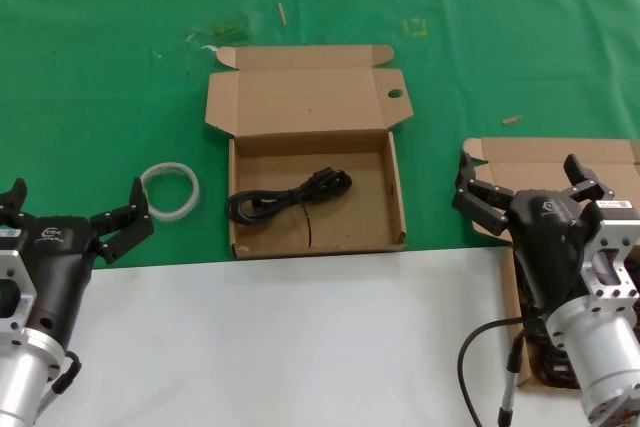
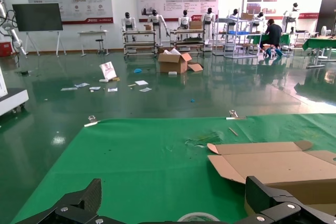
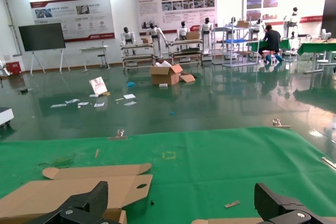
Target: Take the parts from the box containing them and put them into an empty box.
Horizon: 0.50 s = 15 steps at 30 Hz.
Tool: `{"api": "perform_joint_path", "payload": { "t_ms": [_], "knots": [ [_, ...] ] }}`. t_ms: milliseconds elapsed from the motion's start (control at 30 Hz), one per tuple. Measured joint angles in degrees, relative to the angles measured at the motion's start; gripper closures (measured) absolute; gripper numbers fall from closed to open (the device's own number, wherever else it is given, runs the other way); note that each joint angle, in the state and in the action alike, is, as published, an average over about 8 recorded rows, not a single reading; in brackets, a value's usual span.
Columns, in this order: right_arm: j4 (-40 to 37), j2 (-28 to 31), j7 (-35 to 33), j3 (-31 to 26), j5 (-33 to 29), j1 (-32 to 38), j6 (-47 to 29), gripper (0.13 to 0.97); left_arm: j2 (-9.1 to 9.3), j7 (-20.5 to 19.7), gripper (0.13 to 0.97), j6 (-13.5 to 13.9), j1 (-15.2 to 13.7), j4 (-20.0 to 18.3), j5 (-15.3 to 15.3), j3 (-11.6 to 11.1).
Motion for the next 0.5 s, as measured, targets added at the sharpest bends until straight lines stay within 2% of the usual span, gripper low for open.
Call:
{"api": "perform_joint_path", "payload": {
  "t_ms": [500],
  "knots": [
    [0.00,0.00,0.00,0.00,0.00,0.00,0.00,0.129,0.00,0.00,0.132,0.00,0.00,0.00,0.00,0.00]
  ]
}}
